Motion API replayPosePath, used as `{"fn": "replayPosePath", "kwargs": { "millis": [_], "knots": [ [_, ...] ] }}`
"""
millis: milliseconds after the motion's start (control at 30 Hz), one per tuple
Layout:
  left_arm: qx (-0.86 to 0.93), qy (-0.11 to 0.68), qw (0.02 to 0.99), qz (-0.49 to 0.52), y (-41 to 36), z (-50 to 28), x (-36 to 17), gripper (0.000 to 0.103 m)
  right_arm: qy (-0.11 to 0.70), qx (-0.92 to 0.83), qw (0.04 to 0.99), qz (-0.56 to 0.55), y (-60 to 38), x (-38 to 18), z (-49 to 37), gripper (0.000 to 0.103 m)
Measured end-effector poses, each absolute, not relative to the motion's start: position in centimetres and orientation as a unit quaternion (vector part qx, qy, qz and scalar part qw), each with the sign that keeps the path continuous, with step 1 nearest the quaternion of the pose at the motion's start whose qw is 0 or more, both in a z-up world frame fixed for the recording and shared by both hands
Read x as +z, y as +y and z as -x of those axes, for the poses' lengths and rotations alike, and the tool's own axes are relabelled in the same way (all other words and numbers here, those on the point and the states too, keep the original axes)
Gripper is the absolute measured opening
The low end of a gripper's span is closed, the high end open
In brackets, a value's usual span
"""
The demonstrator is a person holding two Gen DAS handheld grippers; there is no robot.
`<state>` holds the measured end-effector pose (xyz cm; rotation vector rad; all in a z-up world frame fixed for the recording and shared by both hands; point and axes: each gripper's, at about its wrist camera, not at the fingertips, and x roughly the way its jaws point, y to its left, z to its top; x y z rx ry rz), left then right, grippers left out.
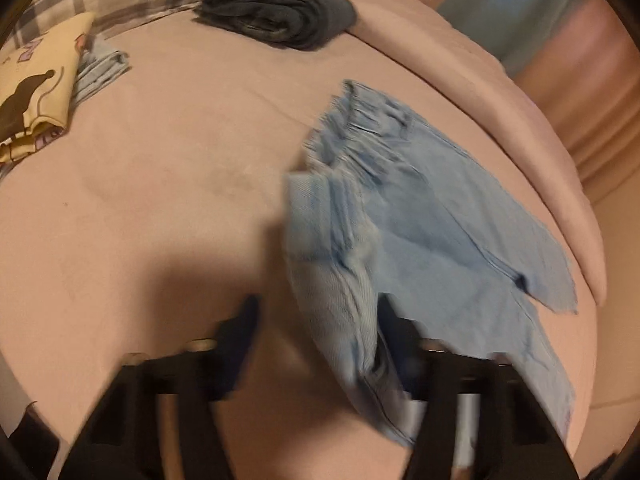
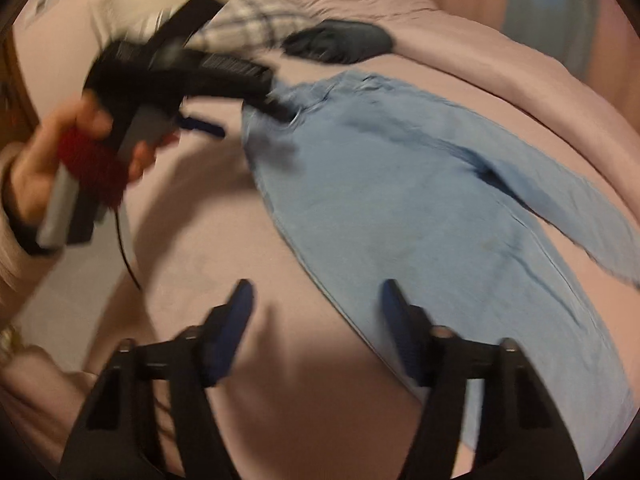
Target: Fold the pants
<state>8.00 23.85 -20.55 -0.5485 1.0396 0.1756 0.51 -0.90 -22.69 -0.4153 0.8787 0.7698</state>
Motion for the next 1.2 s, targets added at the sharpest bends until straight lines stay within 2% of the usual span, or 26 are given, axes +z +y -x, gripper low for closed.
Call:
{"fn": "replayPosePath", "kwargs": {
  "millis": [67,100,167,267,367,433,500,533,567,600,633,667,800,933,1067,1200],
  "knots": [
    [0.076,0.489,0.821,0.286,24.6,-8.2,-21.2,0.024,0.409,0.351,0.810,0.229,0.5,-23.9,-1.0,0.035],
    [0.074,0.483,0.821,0.296,25.0,-7.9,-21.4,0.023,0.405,0.346,0.812,0.240,0.9,-24.3,-1.0,0.030],
    [0.073,0.468,0.830,0.294,25.1,-7.2,-21.0,0.021,0.395,0.331,0.819,0.252,1.4,-24.5,-1.4,0.010],
    [0.067,0.447,0.838,0.304,25.7,-5.5,-20.1,0.020,0.401,0.334,0.819,0.238,1.2,-23.3,-1.5,0.007],
    [0.079,0.440,0.845,0.293,26.0,-3.9,-19.5,0.020,0.399,0.352,0.816,0.224,0.7,-22.1,-0.9,0.007],
    [0.091,0.451,0.847,0.265,25.8,-4.5,-20.1,0.028,0.408,0.371,0.809,0.205,0.5,-22.0,-0.8,0.007],
    [0.121,0.475,0.839,0.237,25.7,-5.3,-20.9,0.051,0.418,0.374,0.803,0.202,0.7,-22.8,-1.4,0.012],
    [0.131,0.476,0.838,0.230,25.8,-5.2,-20.8,0.056,0.426,0.370,0.802,0.193,0.7,-23.1,-2.0,0.011],
    [0.131,0.469,0.843,0.228,25.8,-5.0,-20.3,0.061,0.443,0.359,0.802,0.178,0.3,-23.4,-2.7,0.025],
    [0.126,0.459,0.851,0.223,25.9,-4.5,-19.7,0.065,0.451,0.348,0.805,0.166,-0.1,-23.2,-2.9,0.034],
    [0.126,0.455,0.856,0.210,25.8,-4.0,-19.0,0.068,0.447,0.348,0.811,0.145,-1.2,-22.3,-2.7,0.038],
    [0.130,0.453,0.860,0.194,25.6,-3.6,-18.5,0.071,0.438,0.354,0.817,0.126,-2.4,-21.3,-1.9,0.036],
    [0.151,0.392,0.899,0.126,24.0,-1.6,-15.5,0.071,0.410,0.291,0.862,0.068,-10.4,-17.8,-0.7,0.039],
    [0.081,0.365,0.922,0.096,20.6,-2.5,-14.3,0.071,0.422,0.115,0.898,0.039,-21.0,-17.6,-2.4,0.041],
    [0.006,0.396,0.915,0.083,16.8,-5.1,-16.2,0.071,0.444,0.003,0.896,0.020,-28.7,-19.5,-4.4,0.043],
    [0.068,0.472,0.879,0.023,16.8,-6.4,-21.3,0.071,0.503,-0.077,0.860,0.026,-33.4,-23.9,-4.3,0.038]
  ]
}}
